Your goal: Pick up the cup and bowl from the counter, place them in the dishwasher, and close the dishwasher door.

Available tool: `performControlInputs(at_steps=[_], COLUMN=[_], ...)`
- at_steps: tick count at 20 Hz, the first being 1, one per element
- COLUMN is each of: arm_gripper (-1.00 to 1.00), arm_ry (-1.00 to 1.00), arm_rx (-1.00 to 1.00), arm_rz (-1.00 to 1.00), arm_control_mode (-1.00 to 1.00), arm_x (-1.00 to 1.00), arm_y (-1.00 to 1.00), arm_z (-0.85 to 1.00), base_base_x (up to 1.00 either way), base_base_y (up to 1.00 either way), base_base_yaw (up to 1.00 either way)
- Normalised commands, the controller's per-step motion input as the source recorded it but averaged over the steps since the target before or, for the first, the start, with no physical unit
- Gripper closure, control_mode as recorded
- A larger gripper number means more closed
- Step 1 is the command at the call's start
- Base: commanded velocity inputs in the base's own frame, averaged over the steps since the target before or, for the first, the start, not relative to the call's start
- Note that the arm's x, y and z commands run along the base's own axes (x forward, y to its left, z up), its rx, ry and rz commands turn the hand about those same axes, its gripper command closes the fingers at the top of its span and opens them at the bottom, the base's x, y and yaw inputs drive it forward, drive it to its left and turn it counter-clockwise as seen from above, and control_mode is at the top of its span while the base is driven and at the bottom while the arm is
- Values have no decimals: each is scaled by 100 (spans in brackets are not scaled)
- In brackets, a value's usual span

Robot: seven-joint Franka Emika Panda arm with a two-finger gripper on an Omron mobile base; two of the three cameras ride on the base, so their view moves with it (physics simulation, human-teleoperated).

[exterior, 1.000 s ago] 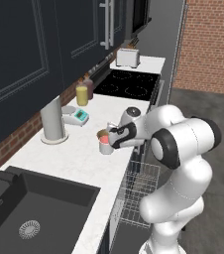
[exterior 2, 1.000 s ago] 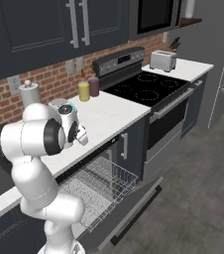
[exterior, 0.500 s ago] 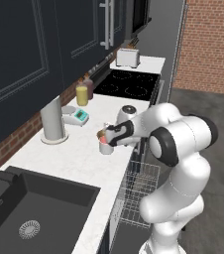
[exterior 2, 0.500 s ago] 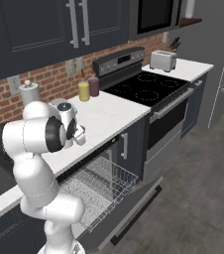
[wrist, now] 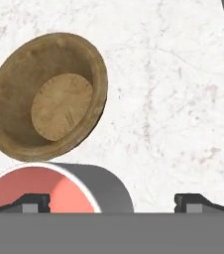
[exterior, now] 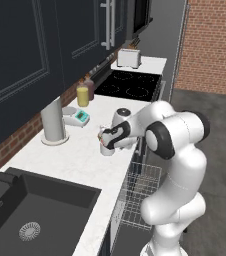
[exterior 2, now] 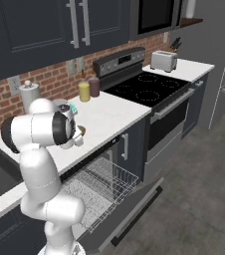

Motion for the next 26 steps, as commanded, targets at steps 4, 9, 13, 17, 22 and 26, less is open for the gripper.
performControlInputs(at_steps=[4,9,13,17,22,26], arm_gripper=[-100,-100,100,100,100,100], arm_ry=[5,9,11,4,0,0], arm_rx=[0,0,0,-1,0,0], arm_rz=[0,0,-5,-9,-10,-19], arm_control_mode=[-100,-100,-100,-100,-100,-100], arm_x=[36,23,-37,-100,-100,-92], arm_y=[8,9,2,0,0,-18], arm_z=[-29,-27,-22,-34,-34,-3], base_base_x=[0,0,0,0,0,0], base_base_y=[0,0,0,0,0,0], base_base_yaw=[0,0,0,0,0,0])
